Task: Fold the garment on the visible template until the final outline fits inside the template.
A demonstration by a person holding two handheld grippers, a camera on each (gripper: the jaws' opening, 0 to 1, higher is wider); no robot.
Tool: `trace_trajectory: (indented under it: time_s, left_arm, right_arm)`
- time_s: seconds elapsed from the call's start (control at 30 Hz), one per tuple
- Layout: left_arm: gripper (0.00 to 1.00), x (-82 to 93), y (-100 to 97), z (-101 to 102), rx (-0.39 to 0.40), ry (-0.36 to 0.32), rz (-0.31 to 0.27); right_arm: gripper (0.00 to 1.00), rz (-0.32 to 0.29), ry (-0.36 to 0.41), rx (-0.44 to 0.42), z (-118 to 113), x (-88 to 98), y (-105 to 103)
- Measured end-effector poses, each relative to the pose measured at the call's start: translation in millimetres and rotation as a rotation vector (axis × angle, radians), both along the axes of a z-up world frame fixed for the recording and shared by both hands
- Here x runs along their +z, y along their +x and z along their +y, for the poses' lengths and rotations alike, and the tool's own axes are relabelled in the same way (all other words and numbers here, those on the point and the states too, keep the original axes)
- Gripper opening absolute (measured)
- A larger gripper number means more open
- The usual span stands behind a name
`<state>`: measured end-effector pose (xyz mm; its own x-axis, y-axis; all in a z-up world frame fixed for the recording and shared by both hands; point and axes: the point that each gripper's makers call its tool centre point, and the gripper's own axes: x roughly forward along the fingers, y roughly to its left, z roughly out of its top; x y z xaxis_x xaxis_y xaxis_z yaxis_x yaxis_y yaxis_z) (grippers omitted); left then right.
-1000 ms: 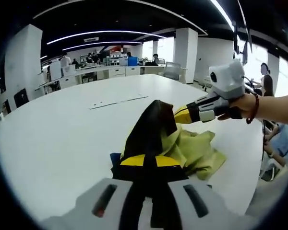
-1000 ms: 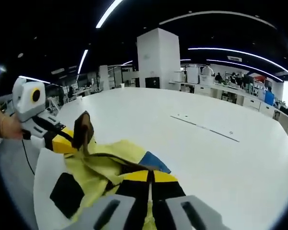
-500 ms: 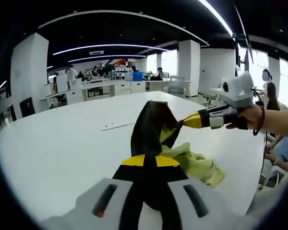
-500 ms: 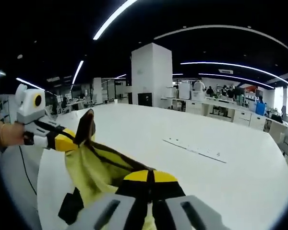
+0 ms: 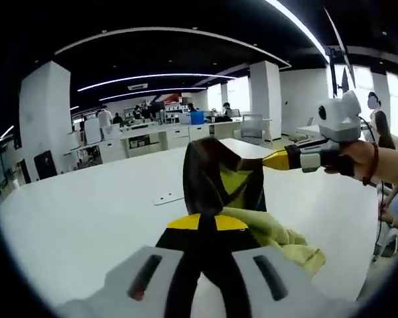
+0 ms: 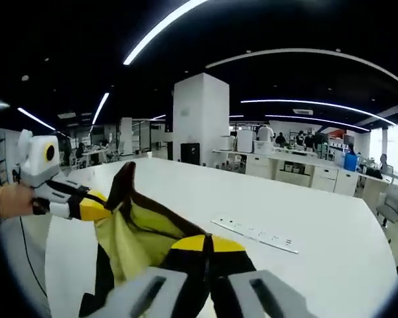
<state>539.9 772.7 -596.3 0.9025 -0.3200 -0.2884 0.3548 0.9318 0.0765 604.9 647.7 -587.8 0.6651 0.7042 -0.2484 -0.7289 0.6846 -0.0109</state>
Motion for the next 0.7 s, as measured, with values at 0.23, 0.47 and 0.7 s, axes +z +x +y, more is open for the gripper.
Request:
trace_trajectory:
  time_s: [0.23,0.47,0.7]
  left_arm:
    - [0.02,-8.2,23.5,6.0,0.035,-0.003,0.011]
    - [0.02,-23.0,44.8,12.2,0.084,0.006,0.04]
    - [0.02,-58.6,69.6,20.8,0.111,0.023,0.126]
  right_arm:
    - [0.0,0.005,-0.006,-0.041,2.3,-0.6,20.5]
    - [0.0,0.072,0.005,-0.109,1.2,-20.5,42.2]
    - [0.0,0.135,0.031,-0.163,0.7,-44.9,64.8]
